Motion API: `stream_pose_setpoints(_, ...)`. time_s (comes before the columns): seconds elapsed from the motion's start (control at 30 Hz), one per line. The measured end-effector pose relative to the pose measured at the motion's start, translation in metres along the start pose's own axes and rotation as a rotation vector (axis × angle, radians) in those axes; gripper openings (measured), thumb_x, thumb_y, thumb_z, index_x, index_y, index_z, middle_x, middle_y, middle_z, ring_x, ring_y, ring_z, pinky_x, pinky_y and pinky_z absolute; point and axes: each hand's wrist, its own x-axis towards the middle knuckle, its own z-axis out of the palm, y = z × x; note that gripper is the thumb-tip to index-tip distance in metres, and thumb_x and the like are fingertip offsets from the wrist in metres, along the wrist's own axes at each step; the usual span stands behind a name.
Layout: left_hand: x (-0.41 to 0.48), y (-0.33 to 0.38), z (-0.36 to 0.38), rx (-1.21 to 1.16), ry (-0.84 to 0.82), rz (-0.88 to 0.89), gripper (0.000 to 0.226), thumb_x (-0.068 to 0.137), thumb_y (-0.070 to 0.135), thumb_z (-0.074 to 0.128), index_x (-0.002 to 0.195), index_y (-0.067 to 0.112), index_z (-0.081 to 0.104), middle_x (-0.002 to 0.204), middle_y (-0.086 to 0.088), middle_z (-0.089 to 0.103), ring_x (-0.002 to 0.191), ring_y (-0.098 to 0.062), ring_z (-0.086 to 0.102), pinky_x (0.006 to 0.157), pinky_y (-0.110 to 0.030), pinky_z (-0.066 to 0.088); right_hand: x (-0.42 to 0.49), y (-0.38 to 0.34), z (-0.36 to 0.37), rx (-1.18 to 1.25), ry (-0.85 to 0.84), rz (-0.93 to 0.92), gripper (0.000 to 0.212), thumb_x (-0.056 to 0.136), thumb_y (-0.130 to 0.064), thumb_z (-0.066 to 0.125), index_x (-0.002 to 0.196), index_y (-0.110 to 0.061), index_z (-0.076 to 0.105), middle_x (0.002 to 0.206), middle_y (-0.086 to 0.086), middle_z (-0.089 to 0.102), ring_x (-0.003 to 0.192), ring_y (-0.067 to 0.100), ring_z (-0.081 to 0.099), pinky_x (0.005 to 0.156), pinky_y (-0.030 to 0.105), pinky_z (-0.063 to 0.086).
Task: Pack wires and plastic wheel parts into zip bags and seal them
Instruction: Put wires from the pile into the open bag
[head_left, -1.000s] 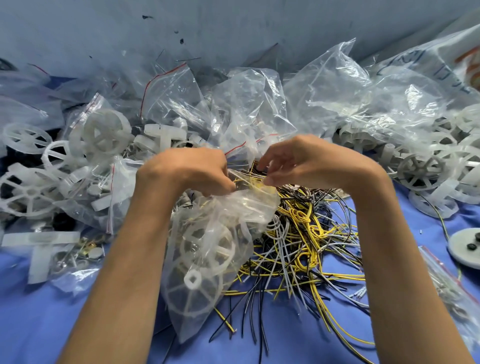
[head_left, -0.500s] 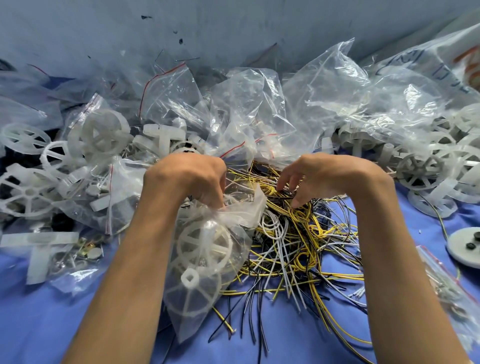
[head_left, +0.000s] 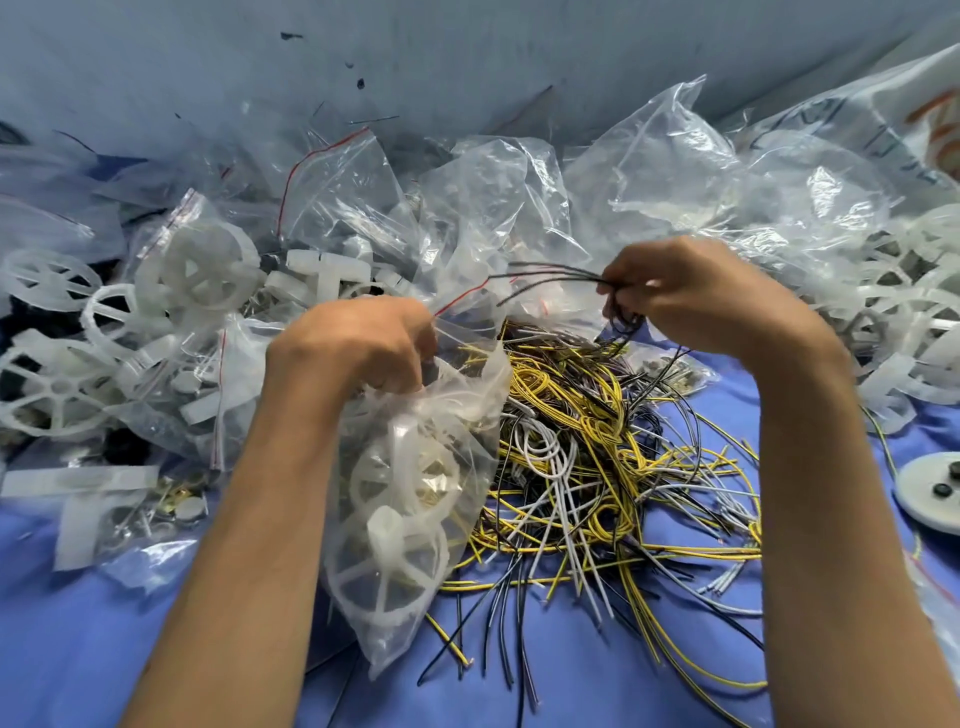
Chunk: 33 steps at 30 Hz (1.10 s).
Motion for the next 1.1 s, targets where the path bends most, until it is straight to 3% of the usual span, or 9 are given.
stream_pose_setpoints(0.1,0.001,0.004,0.001,0.005,-0.015,0.070,0.034,0.079,0.005,0.062,0.110,0.020,0.066,0.097,-0.002,0.067,0.067,-0.012,0.062,0.046,-0.017,0.047,0.001,-0.007,0.003,0.221,0.178,0.037,0.021,0.091,0.000,0.052,0.094,-0.015,0.067,0.091,0.010,0.069,0.070,0.017,0.069,0.070,0.032,0.059)
stream_pose_setpoints(0.17,0.001,0.006,0.001,0.021,-0.012,0.127,0.028,0.081,0.016,0.065,0.109,0.020,0.067,0.095,0.002,0.068,0.069,-0.013,0.061,0.056,-0.020,0.050,0.002,-0.012,0.003,0.314,0.294,0.070,0.016,0.092,-0.001,0.053,0.091,-0.013,0.064,0.092,0.014,0.068,0.065,0.021,0.070,0.064,0.044,0.060)
stream_pose_setpoints(0.27,-0.002,0.012,0.000,0.022,0.005,0.216,0.026,0.086,0.041,0.063,0.109,0.031,0.069,0.107,0.014,0.066,0.092,-0.010,0.062,0.086,-0.033,0.052,0.003,-0.021,-0.001,0.362,0.456,0.028,0.012,0.092,-0.004,0.052,0.093,-0.013,0.061,0.091,0.014,0.068,0.065,0.021,0.070,0.060,0.040,0.060)
stream_pose_setpoints(0.4,-0.006,0.020,-0.002,-0.014,-0.037,0.286,0.037,0.087,0.055,0.052,0.109,0.030,0.069,0.108,0.010,0.068,0.095,-0.010,0.064,0.089,-0.037,0.051,-0.001,-0.040,-0.003,0.445,0.573,-0.109,0.007,0.093,-0.012,0.053,0.093,-0.018,0.056,0.089,0.003,0.071,0.067,0.009,0.069,0.053,0.017,0.053)
stream_pose_setpoints(0.53,-0.009,0.023,-0.002,-0.070,-0.032,0.345,0.037,0.089,0.054,0.051,0.113,0.030,0.067,0.106,0.019,0.066,0.090,0.004,0.061,0.079,-0.021,0.049,-0.002,-0.053,0.007,0.483,0.434,-0.106,0.005,0.093,-0.014,0.057,0.090,-0.018,0.056,0.081,0.004,0.070,0.055,0.005,0.066,0.048,0.013,0.046)
stream_pose_setpoints(0.63,-0.007,0.024,-0.003,-0.127,0.027,0.387,0.032,0.089,0.050,0.052,0.104,0.028,0.070,0.072,0.027,0.062,0.064,0.014,0.056,0.052,-0.010,0.039,-0.002,-0.057,0.017,0.467,0.218,-0.053,0.007,0.090,-0.011,0.062,0.085,-0.017,0.060,0.077,0.005,0.070,0.053,0.007,0.067,0.053,0.023,0.056)
stream_pose_setpoints(0.77,-0.009,0.023,-0.006,-0.246,0.090,0.419,0.032,0.084,0.057,0.049,0.095,0.035,0.069,0.087,0.003,0.069,0.075,-0.013,0.061,0.068,-0.034,0.049,-0.001,-0.057,0.023,0.500,0.090,-0.042,0.012,0.088,-0.006,0.063,0.080,-0.014,0.062,0.075,0.010,0.070,0.061,0.017,0.071,0.067,0.040,0.060)
stream_pose_setpoints(0.87,-0.011,0.020,-0.007,-0.303,0.140,0.406,0.048,0.080,0.063,0.042,0.089,0.027,0.071,0.075,-0.009,0.059,0.070,-0.015,0.053,0.065,-0.033,0.042,0.001,-0.057,0.022,0.541,0.059,-0.046,0.014,0.091,-0.006,0.059,0.079,-0.013,0.061,0.079,0.011,0.071,0.068,0.021,0.072,0.073,0.043,0.059)
stream_pose_setpoints(1.1,-0.011,0.011,-0.010,-0.438,0.158,0.418,0.028,0.090,0.038,0.054,0.102,0.018,0.069,0.084,0.012,0.063,0.083,-0.014,0.060,0.070,-0.018,0.046,0.000,-0.056,0.017,0.575,-0.029,-0.045,0.019,0.094,-0.011,0.055,0.077,-0.013,0.063,0.076,0.007,0.069,0.062,0.013,0.070,0.060,0.018,0.055)
